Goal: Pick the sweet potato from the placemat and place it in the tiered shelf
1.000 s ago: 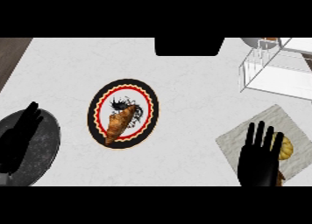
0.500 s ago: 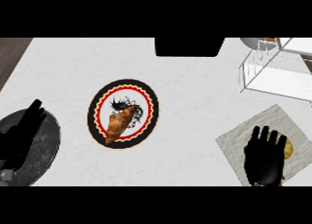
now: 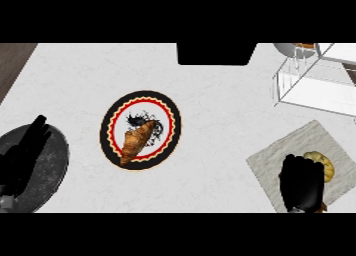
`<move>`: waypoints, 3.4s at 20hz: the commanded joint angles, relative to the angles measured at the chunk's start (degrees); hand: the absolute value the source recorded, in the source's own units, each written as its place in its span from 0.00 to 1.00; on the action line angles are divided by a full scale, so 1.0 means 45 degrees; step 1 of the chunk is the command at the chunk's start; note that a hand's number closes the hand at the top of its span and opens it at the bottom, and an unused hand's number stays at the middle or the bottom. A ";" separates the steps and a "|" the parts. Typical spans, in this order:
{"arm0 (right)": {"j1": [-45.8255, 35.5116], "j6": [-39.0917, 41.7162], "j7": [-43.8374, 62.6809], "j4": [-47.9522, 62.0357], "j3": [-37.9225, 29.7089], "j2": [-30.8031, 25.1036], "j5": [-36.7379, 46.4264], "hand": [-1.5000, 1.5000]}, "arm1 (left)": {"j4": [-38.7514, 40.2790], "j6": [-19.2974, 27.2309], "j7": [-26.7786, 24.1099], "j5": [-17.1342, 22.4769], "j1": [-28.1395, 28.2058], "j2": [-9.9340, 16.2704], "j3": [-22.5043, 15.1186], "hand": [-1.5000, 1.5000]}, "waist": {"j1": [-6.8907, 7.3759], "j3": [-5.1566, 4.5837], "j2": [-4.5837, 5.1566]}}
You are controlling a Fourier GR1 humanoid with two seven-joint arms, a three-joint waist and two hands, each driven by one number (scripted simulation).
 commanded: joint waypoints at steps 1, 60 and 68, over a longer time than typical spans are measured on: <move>-0.0369 -0.0999 -0.0106 0.1214 -0.0020 -0.0677 0.0657 1.00 | 0.0219 0.0220 0.0122 -0.0319 -0.0407 -0.0233 -0.0085 0.50 | -0.0054 0.0148 0.0143; -0.9906 0.5181 -0.3686 0.0534 -0.8831 -0.9302 -1.7950 1.00 | -0.0496 -0.0810 0.0170 -0.0395 0.0196 -0.0389 0.0704 0.50 | 0.0122 0.0144 0.0176; -1.1409 0.3075 -0.5535 0.4548 -0.7329 -0.9306 -1.6309 1.00 | 0.0253 -0.0995 0.0581 -0.0350 -0.0894 -0.0001 0.1070 0.50 | 0.0191 0.0142 0.0218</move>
